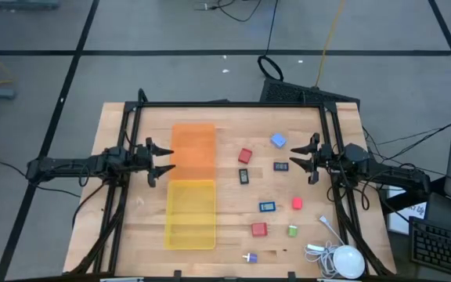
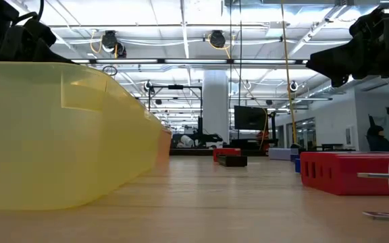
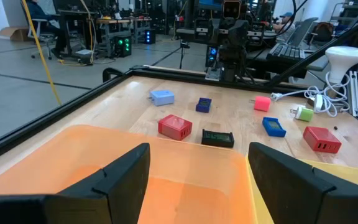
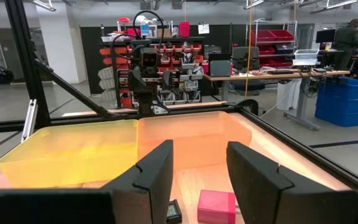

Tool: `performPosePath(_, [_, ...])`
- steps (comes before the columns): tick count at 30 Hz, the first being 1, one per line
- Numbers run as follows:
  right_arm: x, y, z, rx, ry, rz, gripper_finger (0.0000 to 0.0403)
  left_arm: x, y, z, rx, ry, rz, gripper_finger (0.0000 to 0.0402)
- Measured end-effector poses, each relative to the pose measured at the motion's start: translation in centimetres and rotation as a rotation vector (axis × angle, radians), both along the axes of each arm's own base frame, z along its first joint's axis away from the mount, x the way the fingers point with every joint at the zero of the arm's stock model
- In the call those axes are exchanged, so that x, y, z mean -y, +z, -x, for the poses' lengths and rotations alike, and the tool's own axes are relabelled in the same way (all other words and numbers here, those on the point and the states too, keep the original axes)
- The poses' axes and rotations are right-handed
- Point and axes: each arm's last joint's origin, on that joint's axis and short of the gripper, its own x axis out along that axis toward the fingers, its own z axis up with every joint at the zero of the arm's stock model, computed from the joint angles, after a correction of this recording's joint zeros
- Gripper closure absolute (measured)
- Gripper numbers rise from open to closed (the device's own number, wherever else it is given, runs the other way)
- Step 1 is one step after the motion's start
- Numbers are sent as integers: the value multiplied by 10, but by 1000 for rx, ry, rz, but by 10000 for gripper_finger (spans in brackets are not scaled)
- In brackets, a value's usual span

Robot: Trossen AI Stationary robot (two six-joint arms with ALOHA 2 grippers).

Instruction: Sort adapters and digital timers

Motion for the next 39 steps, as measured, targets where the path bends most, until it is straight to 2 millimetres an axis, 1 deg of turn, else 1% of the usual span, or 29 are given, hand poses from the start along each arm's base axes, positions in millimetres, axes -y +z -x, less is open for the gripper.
performPosePath(23, [0, 0, 0, 0, 0, 0, 261, 0, 0, 0, 0, 0, 0, 128])
performPosePath(28, [0, 3, 0, 31, 2, 1, 261, 0, 0, 0, 0, 0, 0, 128])
performPosePath(31, [0, 7, 1, 79, 13, -63, 261, 0, 0, 0, 0, 0, 0, 128])
performPosePath(35, [0, 7, 1, 97, 27, -171, 261, 0, 0, 0, 0, 1, 0, 128])
performPosePath(39, [0, 7, 1, 101, 26, -192, 261, 0, 0, 0, 0, 0, 0, 128])
